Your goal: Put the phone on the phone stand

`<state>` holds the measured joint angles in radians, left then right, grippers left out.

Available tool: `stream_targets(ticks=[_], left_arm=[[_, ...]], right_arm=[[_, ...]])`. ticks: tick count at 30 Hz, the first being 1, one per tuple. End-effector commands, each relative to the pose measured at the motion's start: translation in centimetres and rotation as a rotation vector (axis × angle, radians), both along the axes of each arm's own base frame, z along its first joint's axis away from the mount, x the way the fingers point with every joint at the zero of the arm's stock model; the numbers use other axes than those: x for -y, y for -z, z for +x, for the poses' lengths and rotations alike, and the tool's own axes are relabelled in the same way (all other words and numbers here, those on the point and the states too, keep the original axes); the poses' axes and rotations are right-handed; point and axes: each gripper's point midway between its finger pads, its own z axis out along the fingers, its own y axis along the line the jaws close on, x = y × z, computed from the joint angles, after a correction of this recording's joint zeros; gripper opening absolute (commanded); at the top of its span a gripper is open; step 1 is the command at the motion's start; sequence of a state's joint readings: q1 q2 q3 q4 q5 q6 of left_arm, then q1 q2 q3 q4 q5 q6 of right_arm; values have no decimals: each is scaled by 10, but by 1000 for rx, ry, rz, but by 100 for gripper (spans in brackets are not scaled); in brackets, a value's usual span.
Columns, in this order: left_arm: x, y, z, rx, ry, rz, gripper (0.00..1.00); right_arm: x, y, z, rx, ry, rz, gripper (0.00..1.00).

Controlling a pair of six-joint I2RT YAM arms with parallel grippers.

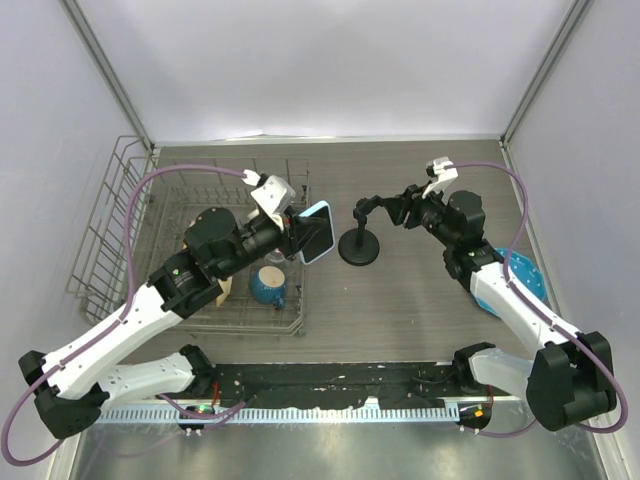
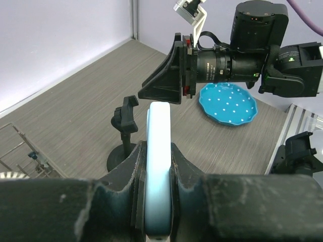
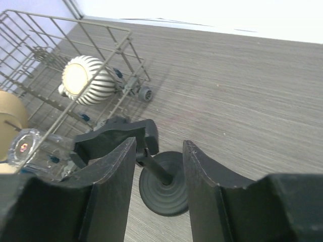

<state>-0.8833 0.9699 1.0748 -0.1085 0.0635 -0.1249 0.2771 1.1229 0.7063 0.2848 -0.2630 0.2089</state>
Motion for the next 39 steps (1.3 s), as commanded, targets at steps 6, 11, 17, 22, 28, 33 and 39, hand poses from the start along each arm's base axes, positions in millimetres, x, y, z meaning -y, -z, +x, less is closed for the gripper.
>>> stream_targets(ticks=[6,11,17,22,28,33,39], left_arm=[[-4,-53,-14,119,25,-142,0],[-3,-51,-15,120,31,-134,0],[-1,-48,-14,120,30,-124,0],[0,-47,-13,118,32,-120,0],[1,-46,-13,117,32,-117,0],[1,-45,-12,115,30,-114,0],[2,-44,-12,114,33,-112,0]], right_arm=[[-13,-25,-1,122,-118,17,45],[-12,-15,5,108,-108,2,44],[-11,-8,8,103,-106,-7,37],[-15,-2,7,92,-139,-10,34],[-20,-2,5,99,-172,-3,33],[-21,-3,5,104,-179,-6,29],[-22,-1,5,102,-191,-9,24]])
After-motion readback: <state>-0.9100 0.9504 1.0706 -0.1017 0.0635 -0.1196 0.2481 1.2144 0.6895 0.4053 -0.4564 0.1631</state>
